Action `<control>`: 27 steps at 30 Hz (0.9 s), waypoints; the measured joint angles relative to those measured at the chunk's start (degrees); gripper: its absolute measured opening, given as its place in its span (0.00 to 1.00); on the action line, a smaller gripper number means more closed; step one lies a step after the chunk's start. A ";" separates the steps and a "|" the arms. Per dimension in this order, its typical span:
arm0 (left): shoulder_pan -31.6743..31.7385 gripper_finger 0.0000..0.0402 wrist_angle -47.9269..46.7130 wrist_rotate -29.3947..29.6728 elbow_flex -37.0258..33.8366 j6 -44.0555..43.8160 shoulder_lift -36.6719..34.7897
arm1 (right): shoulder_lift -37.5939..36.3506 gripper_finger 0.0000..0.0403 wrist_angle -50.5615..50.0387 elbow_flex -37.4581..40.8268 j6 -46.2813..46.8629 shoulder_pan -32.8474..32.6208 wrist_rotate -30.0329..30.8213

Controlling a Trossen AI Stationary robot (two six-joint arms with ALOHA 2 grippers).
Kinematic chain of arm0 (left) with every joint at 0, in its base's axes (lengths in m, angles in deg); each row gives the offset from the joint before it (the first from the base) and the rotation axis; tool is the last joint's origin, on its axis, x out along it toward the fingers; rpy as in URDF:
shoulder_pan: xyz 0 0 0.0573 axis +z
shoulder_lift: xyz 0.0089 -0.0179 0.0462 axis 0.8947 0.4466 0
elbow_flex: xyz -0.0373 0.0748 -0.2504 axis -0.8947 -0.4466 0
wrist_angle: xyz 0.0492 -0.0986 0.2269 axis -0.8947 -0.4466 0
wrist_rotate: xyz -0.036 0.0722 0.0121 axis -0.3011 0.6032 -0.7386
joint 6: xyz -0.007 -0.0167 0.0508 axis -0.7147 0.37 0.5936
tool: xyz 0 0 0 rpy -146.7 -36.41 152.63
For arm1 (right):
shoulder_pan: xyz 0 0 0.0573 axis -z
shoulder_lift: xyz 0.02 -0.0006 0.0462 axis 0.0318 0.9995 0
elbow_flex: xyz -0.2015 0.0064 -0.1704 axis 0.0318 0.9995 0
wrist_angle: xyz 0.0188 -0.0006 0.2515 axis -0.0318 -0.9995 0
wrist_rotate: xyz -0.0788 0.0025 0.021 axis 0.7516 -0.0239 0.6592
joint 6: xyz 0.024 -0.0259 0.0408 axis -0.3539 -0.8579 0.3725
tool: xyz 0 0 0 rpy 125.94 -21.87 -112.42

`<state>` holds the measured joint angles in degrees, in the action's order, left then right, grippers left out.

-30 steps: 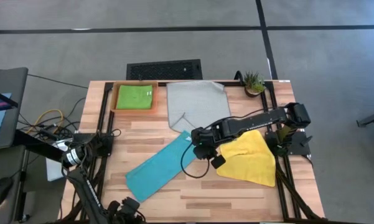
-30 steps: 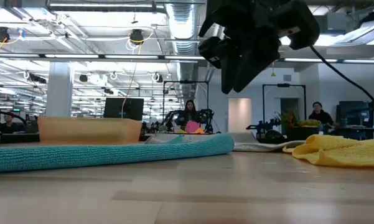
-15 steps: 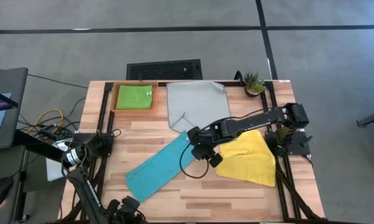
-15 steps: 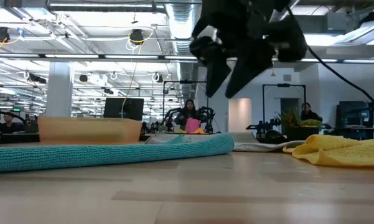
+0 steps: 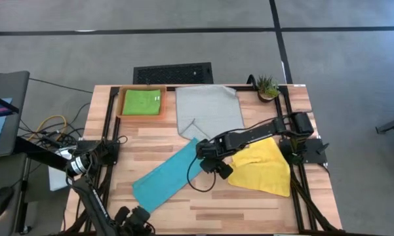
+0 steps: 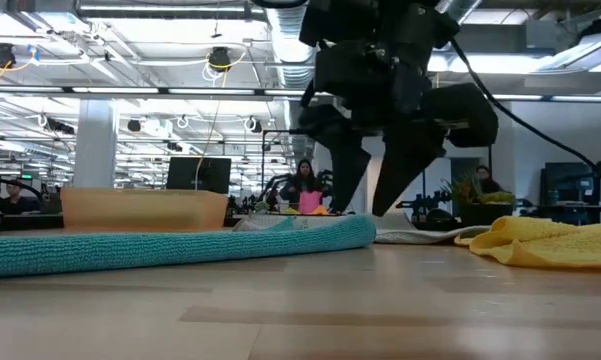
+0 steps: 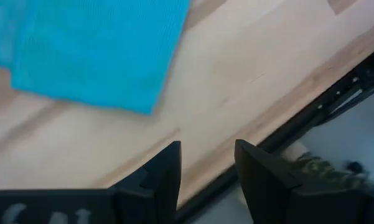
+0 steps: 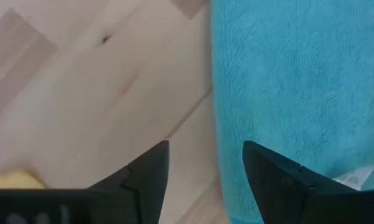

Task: Fold microfiber towels
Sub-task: Fold the blue microfiber towel

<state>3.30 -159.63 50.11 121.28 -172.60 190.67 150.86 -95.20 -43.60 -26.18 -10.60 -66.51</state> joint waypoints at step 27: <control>4.21 0.35 5.92 -1.04 -11.44 17.65 0.09 | -9.61 0.56 -2.40 0.01 12.17 -3.16 0.09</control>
<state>7.51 -153.70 49.07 109.85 -154.95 190.76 141.25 -97.60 -43.59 -14.01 -13.75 -66.42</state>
